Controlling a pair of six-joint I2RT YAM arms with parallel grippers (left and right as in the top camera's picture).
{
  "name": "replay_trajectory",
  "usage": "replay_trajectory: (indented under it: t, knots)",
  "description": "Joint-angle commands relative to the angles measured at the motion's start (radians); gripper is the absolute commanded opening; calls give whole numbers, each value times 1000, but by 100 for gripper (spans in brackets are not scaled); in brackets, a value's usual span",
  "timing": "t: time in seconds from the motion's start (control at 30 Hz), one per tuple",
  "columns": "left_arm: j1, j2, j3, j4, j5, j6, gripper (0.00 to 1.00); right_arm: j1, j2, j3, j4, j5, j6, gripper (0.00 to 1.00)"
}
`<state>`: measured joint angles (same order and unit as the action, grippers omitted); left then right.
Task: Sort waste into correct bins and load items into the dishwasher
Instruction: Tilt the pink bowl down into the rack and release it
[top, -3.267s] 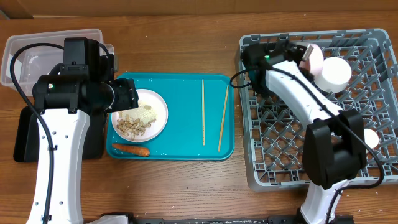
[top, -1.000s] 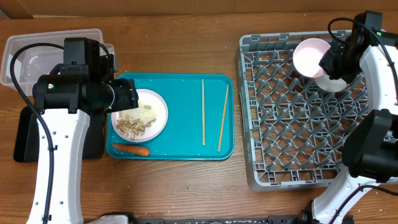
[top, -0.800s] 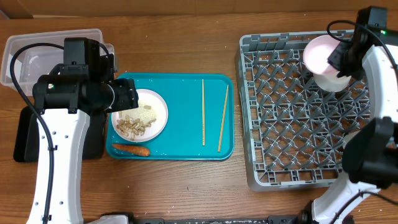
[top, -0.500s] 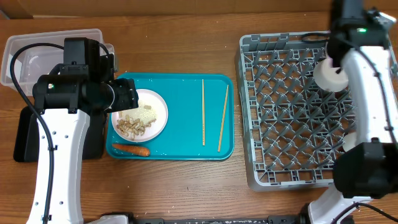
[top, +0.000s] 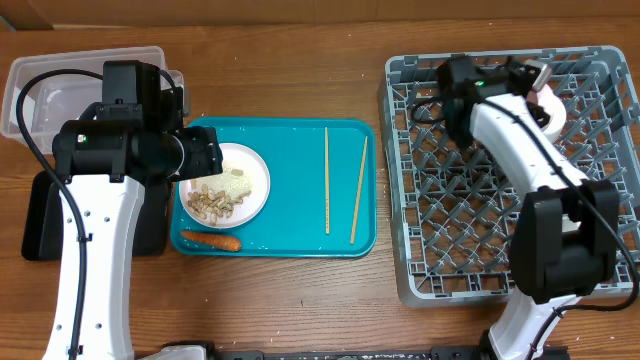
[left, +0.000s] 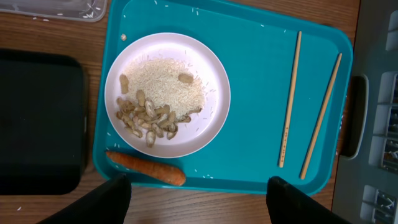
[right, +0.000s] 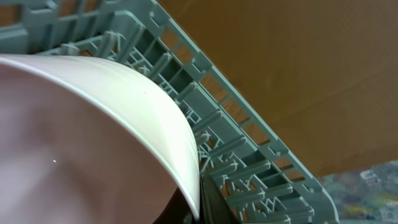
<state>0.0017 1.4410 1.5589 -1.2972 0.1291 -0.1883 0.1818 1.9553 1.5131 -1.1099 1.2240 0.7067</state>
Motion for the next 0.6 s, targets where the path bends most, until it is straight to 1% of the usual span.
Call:
replay_trajectory:
  t: [0.0, 0.23, 0.3, 0.4, 0.47, 0.57]
  knots:
    - [3, -1, 14, -1, -6, 1, 72, 48, -7, -22, 9, 11, 31, 4]
    - [3, -1, 14, -3, -6, 1, 72, 89, -6, -24, -6, -140, 31, 13]
    - [3, -1, 14, -8, -6, 1, 72, 94, -6, -24, -7, -161, 31, 16]
    - [3, -1, 14, -11, -6, 1, 72, 105, -6, -24, -25, -172, 31, 18]
    - [2, -1, 14, -11, -6, 1, 72, 117, -6, -24, -48, -190, 31, 24]
    - [3, -1, 14, -11, -6, 1, 72, 140, -6, -24, -94, -238, 31, 28]
